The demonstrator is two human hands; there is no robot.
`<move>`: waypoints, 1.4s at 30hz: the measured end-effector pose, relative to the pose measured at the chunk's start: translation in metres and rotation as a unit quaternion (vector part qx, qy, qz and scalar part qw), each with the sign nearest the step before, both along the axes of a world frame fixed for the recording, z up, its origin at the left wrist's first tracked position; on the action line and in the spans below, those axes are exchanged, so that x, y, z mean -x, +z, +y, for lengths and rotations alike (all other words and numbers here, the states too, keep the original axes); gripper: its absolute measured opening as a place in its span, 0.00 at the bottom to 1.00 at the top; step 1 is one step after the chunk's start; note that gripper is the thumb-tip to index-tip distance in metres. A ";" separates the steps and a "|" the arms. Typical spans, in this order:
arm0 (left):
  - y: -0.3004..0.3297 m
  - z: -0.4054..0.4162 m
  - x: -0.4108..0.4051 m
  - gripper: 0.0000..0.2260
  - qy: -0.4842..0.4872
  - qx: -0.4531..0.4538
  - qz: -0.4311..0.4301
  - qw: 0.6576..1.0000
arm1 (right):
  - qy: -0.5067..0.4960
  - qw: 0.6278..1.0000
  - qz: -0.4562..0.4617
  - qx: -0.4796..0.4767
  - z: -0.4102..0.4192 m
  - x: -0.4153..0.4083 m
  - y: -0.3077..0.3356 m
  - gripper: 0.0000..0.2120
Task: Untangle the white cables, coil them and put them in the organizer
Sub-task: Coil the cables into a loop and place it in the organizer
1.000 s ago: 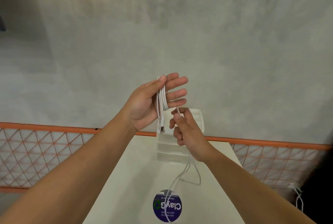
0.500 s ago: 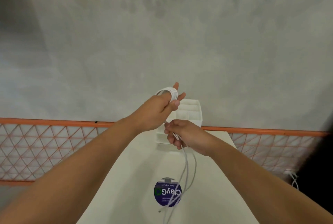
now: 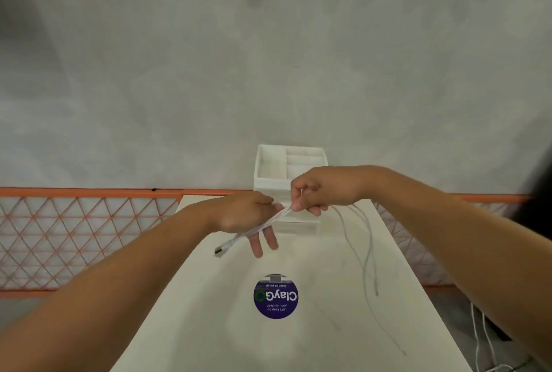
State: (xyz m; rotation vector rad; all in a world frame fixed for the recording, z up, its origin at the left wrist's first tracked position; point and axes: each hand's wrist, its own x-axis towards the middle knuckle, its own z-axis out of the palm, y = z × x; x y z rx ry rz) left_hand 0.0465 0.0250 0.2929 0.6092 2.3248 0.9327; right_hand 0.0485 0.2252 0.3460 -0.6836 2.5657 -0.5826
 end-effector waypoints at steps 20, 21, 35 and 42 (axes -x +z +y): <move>0.013 -0.001 -0.021 0.14 0.025 -0.421 -0.203 0.884 | -0.120 0.916 0.151 0.350 -0.011 -0.001 -0.035 0.13; 0.013 0.000 -0.020 0.16 0.040 -0.422 -0.197 0.884 | -0.108 0.917 0.178 0.340 -0.012 -0.001 -0.032 0.14; -0.011 -0.017 -0.010 0.21 0.082 -0.494 -0.300 0.812 | -0.079 0.946 0.071 0.307 -0.017 -0.001 -0.059 0.12; -0.008 -0.025 -0.005 0.24 0.077 -0.493 -0.324 0.804 | -0.124 0.920 0.140 0.344 -0.026 -0.002 -0.071 0.10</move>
